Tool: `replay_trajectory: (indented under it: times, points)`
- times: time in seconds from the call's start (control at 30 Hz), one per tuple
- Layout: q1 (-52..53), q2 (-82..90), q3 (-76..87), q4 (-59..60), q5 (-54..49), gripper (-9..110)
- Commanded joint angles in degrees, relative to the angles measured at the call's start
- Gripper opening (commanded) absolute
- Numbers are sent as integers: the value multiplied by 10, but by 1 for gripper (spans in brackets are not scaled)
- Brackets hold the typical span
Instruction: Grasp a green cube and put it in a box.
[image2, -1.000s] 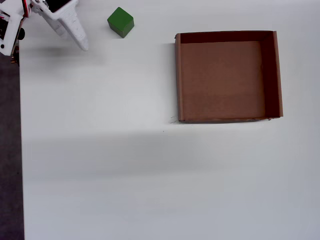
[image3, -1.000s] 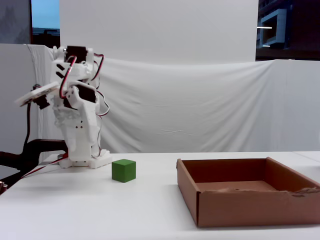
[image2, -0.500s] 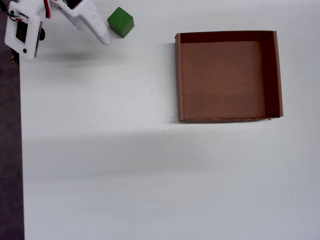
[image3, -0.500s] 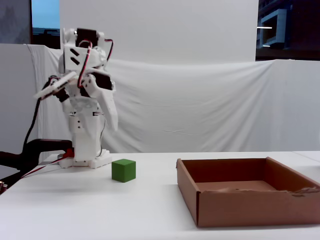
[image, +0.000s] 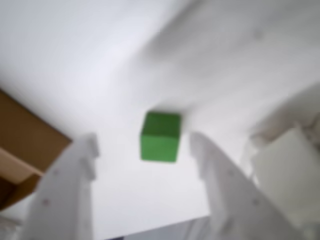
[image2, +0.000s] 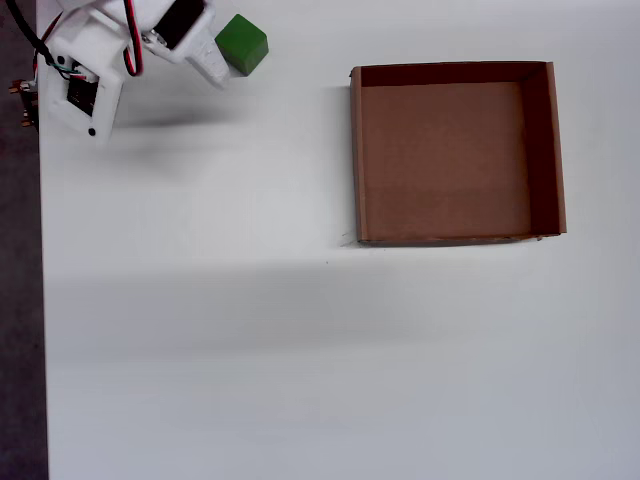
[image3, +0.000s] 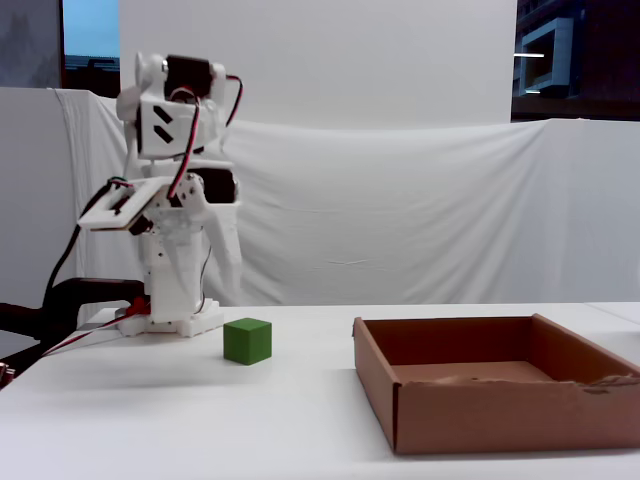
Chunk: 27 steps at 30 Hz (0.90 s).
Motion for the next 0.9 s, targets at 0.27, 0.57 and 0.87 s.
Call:
replay_trajectory:
  times: [0.27, 0.57, 0.87]
  points:
    - [-22, -69, -39, -54, 12, 25]
    - [-87, -32, -34, -79, 93, 26]
    - [-144, -36, 4, -99, 120, 26]
